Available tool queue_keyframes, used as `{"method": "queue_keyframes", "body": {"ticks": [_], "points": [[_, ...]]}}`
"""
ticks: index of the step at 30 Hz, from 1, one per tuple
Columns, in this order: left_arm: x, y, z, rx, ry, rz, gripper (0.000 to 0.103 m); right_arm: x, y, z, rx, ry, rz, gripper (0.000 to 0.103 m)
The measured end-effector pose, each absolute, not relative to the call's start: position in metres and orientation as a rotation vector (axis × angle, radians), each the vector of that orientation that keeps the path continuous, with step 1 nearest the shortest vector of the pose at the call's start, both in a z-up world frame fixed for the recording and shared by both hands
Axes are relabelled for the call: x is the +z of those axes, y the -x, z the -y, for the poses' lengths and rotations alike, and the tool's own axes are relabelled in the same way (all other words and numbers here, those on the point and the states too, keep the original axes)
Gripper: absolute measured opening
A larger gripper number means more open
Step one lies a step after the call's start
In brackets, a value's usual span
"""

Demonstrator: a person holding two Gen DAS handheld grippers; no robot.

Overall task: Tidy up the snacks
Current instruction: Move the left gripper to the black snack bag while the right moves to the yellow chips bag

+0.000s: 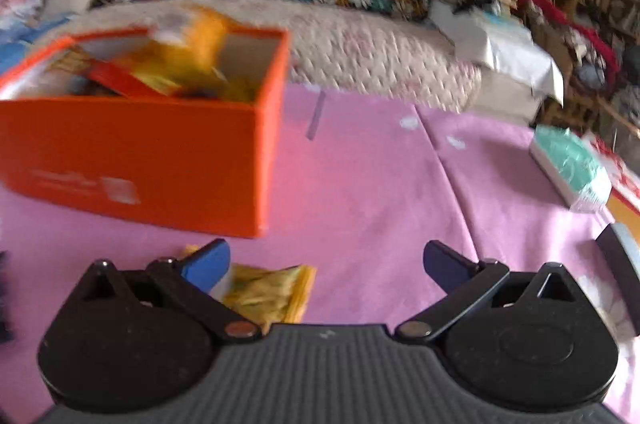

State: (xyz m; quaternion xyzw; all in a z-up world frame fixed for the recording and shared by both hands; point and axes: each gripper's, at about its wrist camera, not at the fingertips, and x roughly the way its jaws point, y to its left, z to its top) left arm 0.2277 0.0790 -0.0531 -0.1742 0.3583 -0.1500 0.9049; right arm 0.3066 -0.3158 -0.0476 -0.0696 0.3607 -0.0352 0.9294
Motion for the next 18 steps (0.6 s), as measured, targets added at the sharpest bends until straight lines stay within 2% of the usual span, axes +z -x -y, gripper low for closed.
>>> {"method": "queue_keyframes", "body": {"ticks": [4,10,18], "points": [[-0.053,-0.228,-0.075,-0.317,0.339,-0.748,0.07,-0.054,-0.299,0.327,-0.056,0.036,-0.795,0.102],[-0.056,-0.22,-0.062,-0.337,0.251,-0.761,0.076,-0.057,-0.21,0.308,-0.004,-0.082,-0.816,0.102],[-0.055,-0.215,-0.049,-0.361,0.161,-0.74,0.077,-0.042,-0.114,0.289,-0.039,-0.134,-0.683,0.103]]}}
